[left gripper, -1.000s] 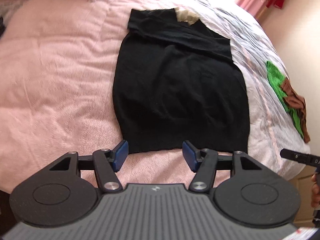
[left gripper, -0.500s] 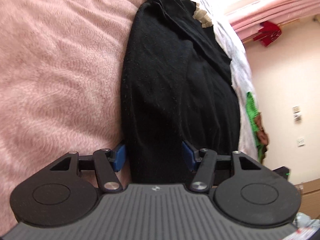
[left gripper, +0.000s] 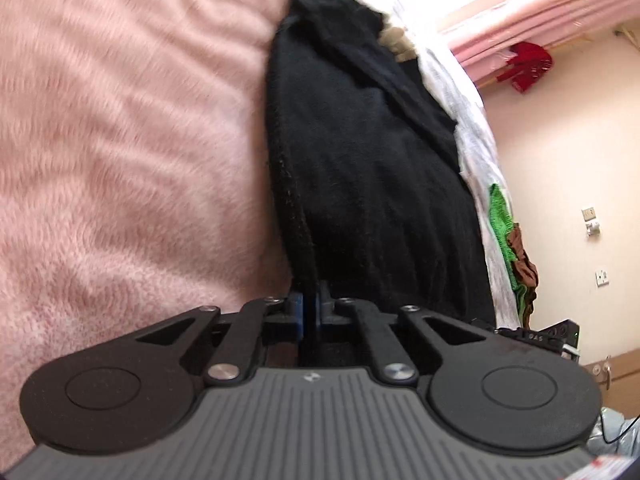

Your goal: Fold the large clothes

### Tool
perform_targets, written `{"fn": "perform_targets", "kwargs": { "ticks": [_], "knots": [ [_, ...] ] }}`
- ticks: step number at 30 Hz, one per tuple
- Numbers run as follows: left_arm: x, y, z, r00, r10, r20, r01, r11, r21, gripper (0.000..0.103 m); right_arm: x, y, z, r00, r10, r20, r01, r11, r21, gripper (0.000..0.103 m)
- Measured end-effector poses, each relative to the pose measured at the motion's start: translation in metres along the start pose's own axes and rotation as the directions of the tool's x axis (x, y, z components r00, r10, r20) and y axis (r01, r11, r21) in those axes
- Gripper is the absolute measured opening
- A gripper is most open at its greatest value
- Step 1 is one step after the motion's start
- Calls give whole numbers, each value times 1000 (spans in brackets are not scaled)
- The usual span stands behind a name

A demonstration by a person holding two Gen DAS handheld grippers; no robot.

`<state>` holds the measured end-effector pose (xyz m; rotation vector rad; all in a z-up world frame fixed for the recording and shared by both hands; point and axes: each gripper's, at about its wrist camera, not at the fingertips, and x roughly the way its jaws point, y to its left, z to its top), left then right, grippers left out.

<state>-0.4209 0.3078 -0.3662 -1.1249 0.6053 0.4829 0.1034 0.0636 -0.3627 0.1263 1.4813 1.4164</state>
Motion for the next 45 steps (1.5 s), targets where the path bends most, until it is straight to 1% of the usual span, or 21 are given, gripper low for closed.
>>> {"fn": "perform_targets", "kwargs": {
  "ticks": [3,6,8,10,14,18,21,23,25,26,28,30,33,36,38,39,40,41,43,44,45],
  "knots": [
    [-27,-16,-1,997,13,75,-17,998,52,2,-31,15,-2,998,46,45,-44,998,-36,0],
    [-54,-27,-3,988,-8,152,0,998,57,2,-54,29,-7,995,71,75,-66,995,-73,0],
    [-69,-36,-4,982,-24,185,10,997,76,1,-64,43,-14,993,96,66,-89,990,-107,0],
    [-82,-44,-10,979,-23,201,3,995,96,1,-76,49,-24,992,112,49,-106,987,-119,0],
    [-112,-49,-36,980,-6,200,-8,998,67,1,-102,57,-60,994,102,-26,-104,989,-106,0],
    [-163,-52,-88,985,39,168,-36,999,-21,1,-140,54,-113,990,76,-120,-77,997,-5,0],
    [-191,-57,-130,989,81,124,-69,992,-103,1,-167,54,-146,979,64,-196,-47,995,91,0],
    [-204,-60,-149,990,100,100,-84,984,-156,1,-178,54,-156,972,54,-228,-22,990,141,0],
    [-213,-62,-155,990,111,90,-94,981,-170,1,-186,53,-151,975,73,-212,-36,984,176,0],
    [-213,-64,-151,990,101,98,-85,983,-164,1,-188,55,-143,977,89,-193,-55,983,176,0],
    [-208,-70,-130,988,69,135,-51,990,-131,1,-185,62,-121,982,109,-154,-86,985,148,0],
    [-197,-78,-100,982,29,187,-12,995,-95,2,-176,69,-88,986,124,-111,-113,988,104,0],
    [-169,-88,-45,972,-43,233,52,998,-30,2,-160,87,-34,991,123,-45,-121,992,41,0],
    [-131,-92,15,961,-101,257,106,994,-3,2,-133,93,26,995,102,15,-103,994,33,0],
    [-102,-90,54,962,-108,252,115,993,-12,3,-90,104,63,995,59,74,-64,996,58,1],
    [-83,-86,76,964,-102,246,109,994,-12,4,-77,100,80,994,38,103,-45,997,64,1],
    [-65,-82,93,968,-82,236,88,996,-16,8,-52,97,95,994,6,113,-15,996,85,7],
    [-44,-73,112,976,-41,213,54,997,-54,14,-36,90,110,992,-42,115,27,992,126,28],
    [-12,-54,139,984,6,176,18,991,-135,14,-16,79,126,980,-123,159,94,980,176,58],
    [-1,-46,149,987,38,158,-12,987,-160,15,-18,75,127,970,-158,184,127,977,169,58],
    [8,-40,157,988,69,140,-46,985,-165,15,-25,71,126,965,-181,191,154,977,148,58]
  ]
}}
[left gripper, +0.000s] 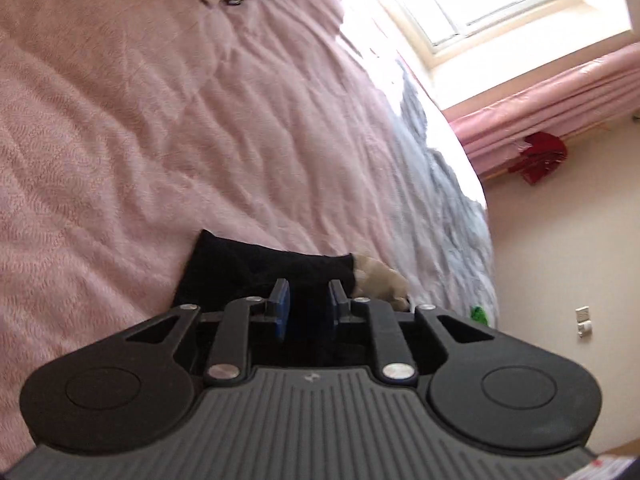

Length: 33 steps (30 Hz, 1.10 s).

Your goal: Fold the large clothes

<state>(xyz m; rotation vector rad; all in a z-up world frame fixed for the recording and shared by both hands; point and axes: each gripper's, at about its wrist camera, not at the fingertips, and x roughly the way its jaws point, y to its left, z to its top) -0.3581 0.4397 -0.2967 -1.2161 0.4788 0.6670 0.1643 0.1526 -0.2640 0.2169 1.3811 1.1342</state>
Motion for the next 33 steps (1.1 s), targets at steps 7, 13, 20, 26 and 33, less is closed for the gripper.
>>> {"fn": "perform_targets", "kwargs": {
  "ticks": [7,13,20,26,33],
  "knots": [
    [24,-2,-1,994,91,-66,-66,949,307,22,44,9,-33,989,-145,20,141,907,-398,58],
    [73,-25,-7,986,149,-73,-87,838,538,30,99,26,-39,978,-193,84,203,757,-621,57],
    [86,-30,-11,990,140,-34,-86,762,642,1,102,34,-49,984,-149,100,175,665,-726,0],
    [56,-33,0,986,74,147,-150,770,621,2,89,43,-34,969,-122,214,239,671,-702,0],
    [129,-31,9,968,219,124,-242,677,695,4,160,13,-13,943,-303,138,322,723,-611,1]
  ]
}}
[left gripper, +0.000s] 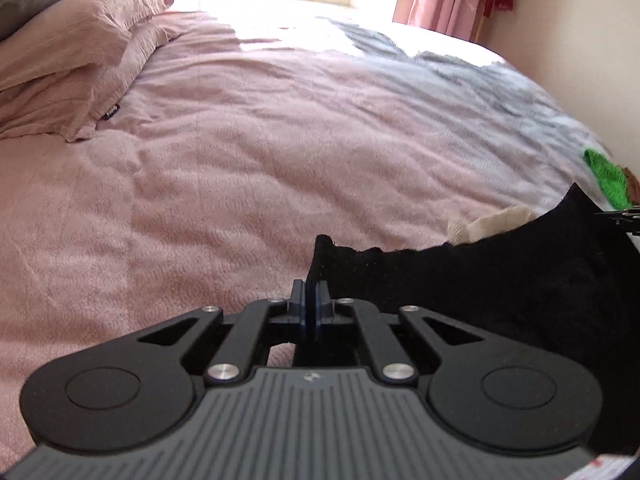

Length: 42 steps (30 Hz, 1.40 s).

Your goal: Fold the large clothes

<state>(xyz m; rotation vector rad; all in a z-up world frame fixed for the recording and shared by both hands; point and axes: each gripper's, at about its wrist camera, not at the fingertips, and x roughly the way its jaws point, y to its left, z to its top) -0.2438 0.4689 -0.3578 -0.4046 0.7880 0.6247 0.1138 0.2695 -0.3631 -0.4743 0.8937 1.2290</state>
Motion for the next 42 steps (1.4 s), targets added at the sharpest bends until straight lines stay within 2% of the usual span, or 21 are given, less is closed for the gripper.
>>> {"fn": "perform_targets", "kwargs": {
  "ticks": [1,3,4,5,10,13,16,18,21,26,27,28,29,30,31,32,35,36,39,41,42],
  "knots": [
    [8,0,-3,1000,11,-25,-10,1000,11,5,4,-3,-2,1000,-4,-20,5,999,37,4],
    [11,2,-12,998,26,-51,-26,1000,4,12,-9,-9,-3,1000,-25,5,24,995,99,24],
    [4,6,-14,999,32,-42,-33,999,-21,17,-20,-12,-3,999,-45,9,44,991,129,47],
    [-7,12,-17,999,34,-35,-36,997,-62,28,-36,-16,-6,998,-64,27,59,985,163,53],
    [-83,53,-48,996,63,-60,-78,954,-291,39,-133,-41,-52,995,-61,76,28,927,375,54],
    [-137,62,-86,990,91,-108,-130,891,-434,47,-173,-47,-99,999,-9,37,-11,856,517,54],
    [-179,52,-123,983,92,-156,-162,830,-533,49,-194,-53,-150,994,101,33,-94,685,723,54],
    [-195,40,-146,985,37,-171,-136,776,-616,51,-197,-54,-174,988,146,50,-128,595,793,55],
    [-198,23,-172,991,-31,-131,-76,681,-728,59,-185,-52,-184,983,173,65,-153,560,814,55],
    [-180,15,-195,998,-25,-55,-33,536,-844,58,-157,-58,-186,982,129,140,-188,522,832,55],
    [-177,16,-197,999,-20,-26,-12,512,-859,56,-152,-61,-190,981,124,147,-190,502,844,51],
    [-174,16,-199,1000,-14,-13,-4,501,-865,44,-149,-63,-192,977,124,173,-212,489,846,19],
    [-170,17,-199,1000,-4,-19,-14,501,-865,12,-147,-65,-192,977,125,173,-212,486,848,5],
    [-168,18,-199,1000,-9,-16,-10,508,-861,3,-148,-65,-190,977,118,177,-213,492,844,5],
    [-169,19,-196,1000,4,-22,-20,527,-849,3,-154,-66,-186,974,107,201,-228,509,830,3],
    [-173,17,-189,1000,26,-13,-25,573,-819,2,-163,-67,-179,971,83,224,-233,542,807,3],
    [-194,16,-171,996,57,66,6,711,-703,5,-174,-78,-175,962,77,263,-260,560,787,2],
    [-193,19,-171,997,58,57,-4,736,-677,5,-169,-79,-177,969,81,235,-238,570,786,2],
    [-168,23,-185,998,32,-46,-54,765,-641,5,-142,-76,-190,989,89,119,-148,586,796,3],
    [-160,13,-187,996,63,-65,-89,808,-582,6,-139,-75,-191,991,86,102,-133,584,801,7],
    [-160,10,-186,996,68,-65,-93,813,-575,7,-141,-74,-188,992,88,92,-126,592,796,10]
  ]
}}
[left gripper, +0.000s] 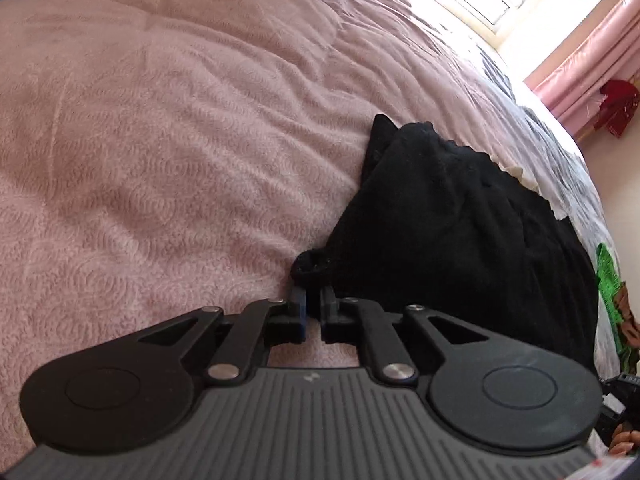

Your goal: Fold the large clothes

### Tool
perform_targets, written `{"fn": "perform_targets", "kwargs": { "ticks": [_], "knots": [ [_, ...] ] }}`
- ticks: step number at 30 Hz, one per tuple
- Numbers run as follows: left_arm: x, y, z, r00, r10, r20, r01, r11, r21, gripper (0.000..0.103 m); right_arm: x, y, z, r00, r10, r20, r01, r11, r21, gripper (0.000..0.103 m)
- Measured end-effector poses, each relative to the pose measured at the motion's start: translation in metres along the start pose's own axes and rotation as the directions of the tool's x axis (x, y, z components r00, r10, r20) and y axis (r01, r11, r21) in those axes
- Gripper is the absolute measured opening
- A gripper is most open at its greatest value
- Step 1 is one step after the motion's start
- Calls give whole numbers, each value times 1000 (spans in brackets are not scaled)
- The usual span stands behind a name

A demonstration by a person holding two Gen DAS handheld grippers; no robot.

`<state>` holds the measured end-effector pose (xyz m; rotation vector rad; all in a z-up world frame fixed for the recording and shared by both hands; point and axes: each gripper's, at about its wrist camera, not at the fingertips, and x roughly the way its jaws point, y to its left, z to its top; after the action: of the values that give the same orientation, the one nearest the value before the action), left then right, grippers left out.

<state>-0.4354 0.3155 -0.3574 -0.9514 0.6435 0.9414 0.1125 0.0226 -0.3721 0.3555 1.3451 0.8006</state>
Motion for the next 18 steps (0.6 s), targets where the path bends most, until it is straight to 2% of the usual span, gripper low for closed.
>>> {"fn": "perform_targets", "kwargs": {
  "ticks": [2,3,6,9,12,14,16,18],
  "knots": [
    [-6,0,-2,1000,6,-4,-6,1000,0,15,-8,6,4,998,-57,-22,57,998,-34,41],
    [-11,1,-3,1000,18,-7,-18,1000,6,16,-15,10,6,996,-84,-15,82,994,-68,42],
    [-28,9,5,996,89,-5,-89,996,21,22,-37,31,11,987,-148,65,159,957,-243,44],
    [-32,5,29,995,98,23,-100,989,107,22,-36,60,20,989,-91,118,133,898,-420,45],
    [-17,-16,59,998,19,52,-28,984,176,26,-9,91,28,995,-15,102,70,827,-558,45],
    [3,-32,79,997,-64,34,56,979,194,35,16,108,32,997,0,81,50,783,-620,45],
    [25,-46,92,995,-96,21,90,972,218,36,40,119,33,998,1,55,36,742,-670,45],
    [51,-58,100,995,-100,-20,102,967,234,35,59,123,35,999,-3,32,24,723,-691,44]
  ]
}}
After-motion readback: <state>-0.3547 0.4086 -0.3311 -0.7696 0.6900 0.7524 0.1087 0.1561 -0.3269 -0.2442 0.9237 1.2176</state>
